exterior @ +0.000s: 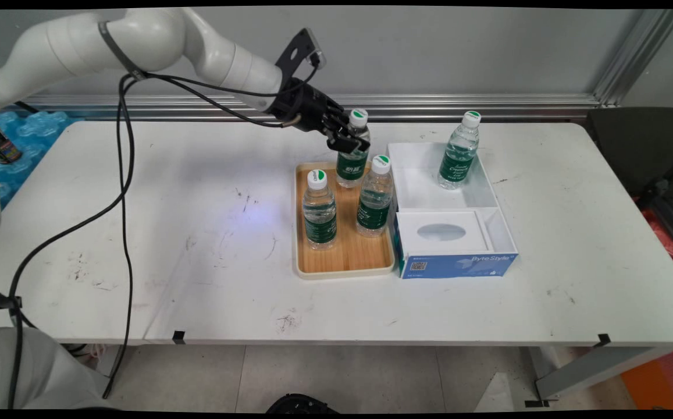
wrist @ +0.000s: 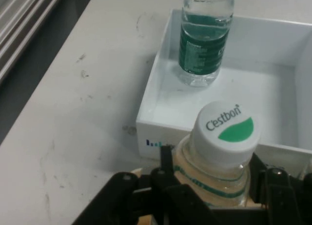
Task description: Place the picked object on the tray
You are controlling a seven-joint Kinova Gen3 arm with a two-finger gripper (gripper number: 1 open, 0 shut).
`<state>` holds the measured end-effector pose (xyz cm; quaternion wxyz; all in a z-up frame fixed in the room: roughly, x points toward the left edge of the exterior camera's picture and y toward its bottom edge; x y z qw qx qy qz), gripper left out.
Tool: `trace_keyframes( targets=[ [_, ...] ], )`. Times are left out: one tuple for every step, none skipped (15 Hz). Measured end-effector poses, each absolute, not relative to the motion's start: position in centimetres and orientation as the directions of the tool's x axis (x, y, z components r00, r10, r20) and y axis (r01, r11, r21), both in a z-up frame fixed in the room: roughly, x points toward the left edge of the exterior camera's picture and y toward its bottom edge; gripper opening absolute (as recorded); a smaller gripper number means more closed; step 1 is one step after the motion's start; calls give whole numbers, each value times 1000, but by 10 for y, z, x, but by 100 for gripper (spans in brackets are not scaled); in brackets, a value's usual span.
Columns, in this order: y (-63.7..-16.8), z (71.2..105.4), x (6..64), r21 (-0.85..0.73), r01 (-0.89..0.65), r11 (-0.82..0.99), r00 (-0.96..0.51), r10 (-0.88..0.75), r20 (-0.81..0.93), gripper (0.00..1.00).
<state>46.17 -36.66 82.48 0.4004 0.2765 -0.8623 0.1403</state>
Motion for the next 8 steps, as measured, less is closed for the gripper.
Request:
trace_keyframes(
  targets=[
    [-369,821,460,-19,-587,809,-525,-362,770,0],
    [-371,819,460,-19,-585,810,-524,-361,771,0],
    [-372,817,459,-18,-585,811,-524,-361,772,0],
    [-373,814,458,-17,-584,812,-523,-360,772,0],
    [-375,812,458,-16,-583,812,-523,-360,773,0],
    [-376,809,457,-15,-582,813,-522,-359,773,0],
    [-378,808,456,-14,-581,813,-521,-359,774,0],
    [-378,807,456,-14,-581,814,-521,-358,775,0]
  ],
)
